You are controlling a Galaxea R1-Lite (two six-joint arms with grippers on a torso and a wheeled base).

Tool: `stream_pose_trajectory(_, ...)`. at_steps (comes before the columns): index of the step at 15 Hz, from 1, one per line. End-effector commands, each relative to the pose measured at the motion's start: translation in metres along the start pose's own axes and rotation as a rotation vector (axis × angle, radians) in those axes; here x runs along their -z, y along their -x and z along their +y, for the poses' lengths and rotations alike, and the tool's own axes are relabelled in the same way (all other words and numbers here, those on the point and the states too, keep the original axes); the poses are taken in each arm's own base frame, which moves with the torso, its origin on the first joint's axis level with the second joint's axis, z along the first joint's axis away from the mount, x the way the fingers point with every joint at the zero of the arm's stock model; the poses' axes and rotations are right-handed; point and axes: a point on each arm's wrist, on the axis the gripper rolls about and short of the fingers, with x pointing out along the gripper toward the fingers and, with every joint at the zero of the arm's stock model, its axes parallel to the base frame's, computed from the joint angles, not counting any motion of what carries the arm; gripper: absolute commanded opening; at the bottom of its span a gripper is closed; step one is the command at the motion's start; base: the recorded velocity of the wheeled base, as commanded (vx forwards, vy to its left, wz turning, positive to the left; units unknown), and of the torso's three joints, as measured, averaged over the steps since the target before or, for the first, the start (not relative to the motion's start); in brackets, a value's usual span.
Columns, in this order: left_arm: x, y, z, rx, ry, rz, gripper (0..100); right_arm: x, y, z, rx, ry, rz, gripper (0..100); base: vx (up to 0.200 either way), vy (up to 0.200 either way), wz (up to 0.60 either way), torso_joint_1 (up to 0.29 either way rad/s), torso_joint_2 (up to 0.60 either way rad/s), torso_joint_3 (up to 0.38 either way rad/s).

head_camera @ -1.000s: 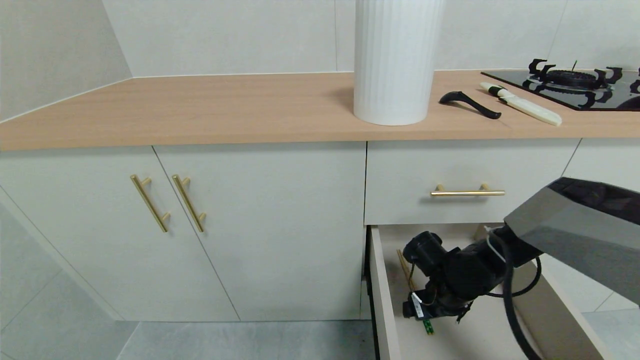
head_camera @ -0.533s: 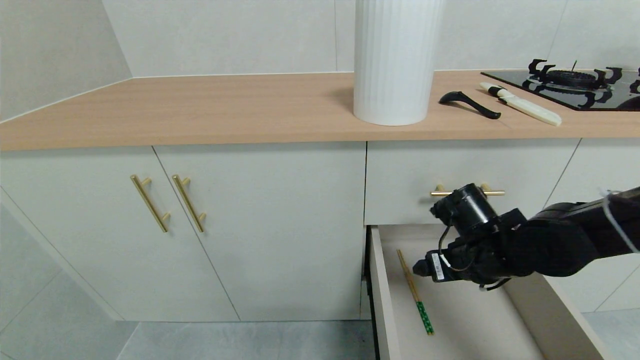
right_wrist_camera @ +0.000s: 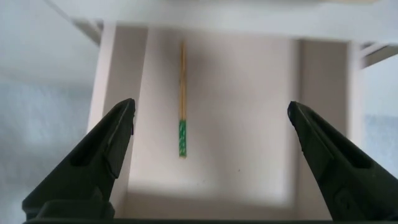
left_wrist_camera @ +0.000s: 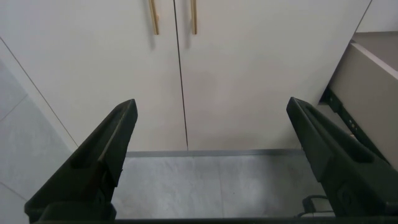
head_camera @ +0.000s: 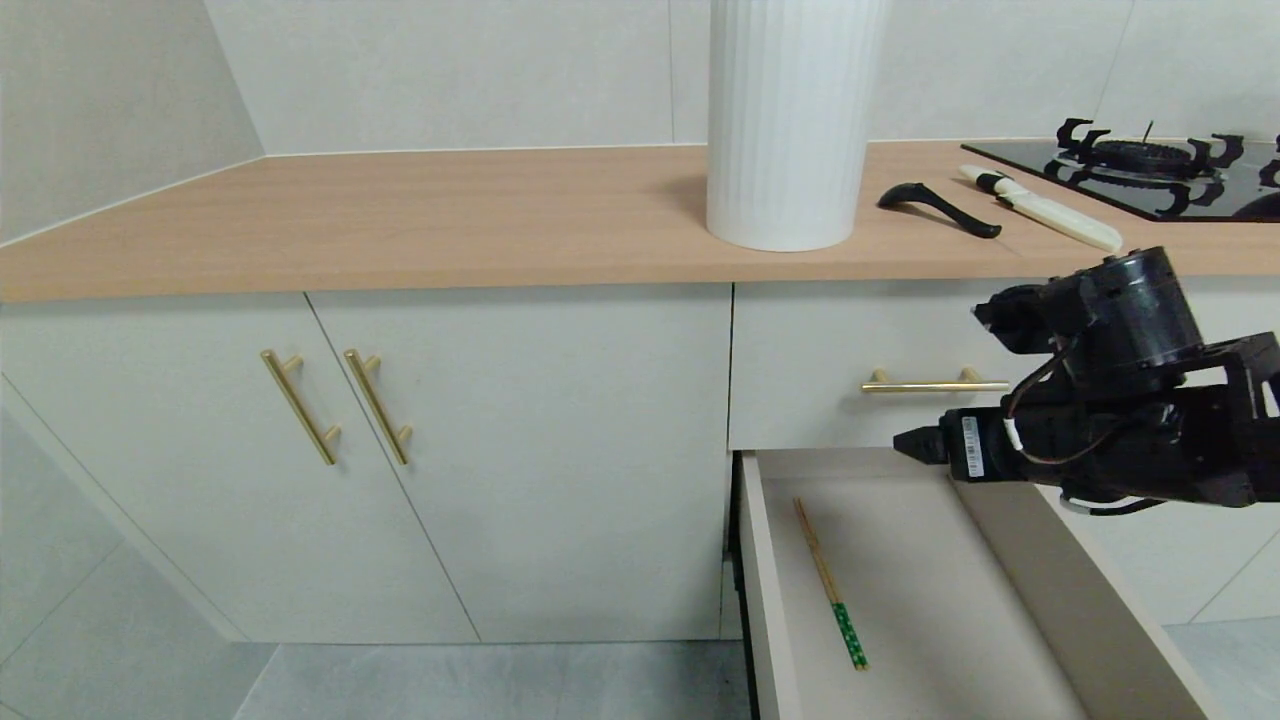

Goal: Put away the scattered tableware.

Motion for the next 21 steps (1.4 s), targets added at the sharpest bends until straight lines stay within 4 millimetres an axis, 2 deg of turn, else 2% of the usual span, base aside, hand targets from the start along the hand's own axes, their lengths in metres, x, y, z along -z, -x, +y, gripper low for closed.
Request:
stream_pose_trajectory(1, 0.0, 0.0, 0.0, 0.0, 0.0, 0.0, 100, -0.007, 0.016, -0.007, -0.003, -0.016, -0.052, 100, 0.0, 0.0, 0.0, 0.0, 0.0, 0.0)
stream_pose_trajectory(4, 0.0, 0.0, 0.0, 0.0, 0.0, 0.002, 100, -0.008, 0.018, -0.016, 0.022, -0.005, -0.064, 100, 0.0, 0.0, 0.0, 0.0, 0.0, 0.0)
stream_pose_trajectory(8, 0.0, 0.0, 0.0, 0.001, 0.0, 0.002, 100, -0.012, 0.015, -0.021, 0.033, -0.022, -0.092, 100, 0.0, 0.0, 0.0, 0.052, -0.23, -0.229)
stream_pose_trajectory(11, 0.0, 0.0, 0.0, 0.0, 0.0, 0.0, 100, -0.014, 0.016, -0.022, 0.036, -0.013, -0.102, 100, 0.0, 0.0, 0.0, 0.177, -0.51, -0.295)
stream_pose_trajectory(16, 0.0, 0.0, 0.0, 0.0, 0.0, 0.002, 100, -0.019, 0.012, -0.035, 0.071, -0.029, -0.132, 100, 0.0, 0.0, 0.0, 0.177, -0.47, -0.288)
stream_pose_trajectory(18, 0.0, 0.0, 0.0, 0.0, 0.0, 0.002, 100, -0.02, 0.008, -0.036, 0.078, -0.023, -0.131, 100, 0.0, 0.0, 0.0, 0.19, -0.48, -0.281)
stream_pose_trajectory(21, 0.0, 0.0, 0.0, 0.0, 0.0, 0.002, 100, -0.016, -0.013, -0.035, 0.09, -0.008, -0.094, 100, 0.0, 0.0, 0.0, 0.123, -0.29, -0.165)
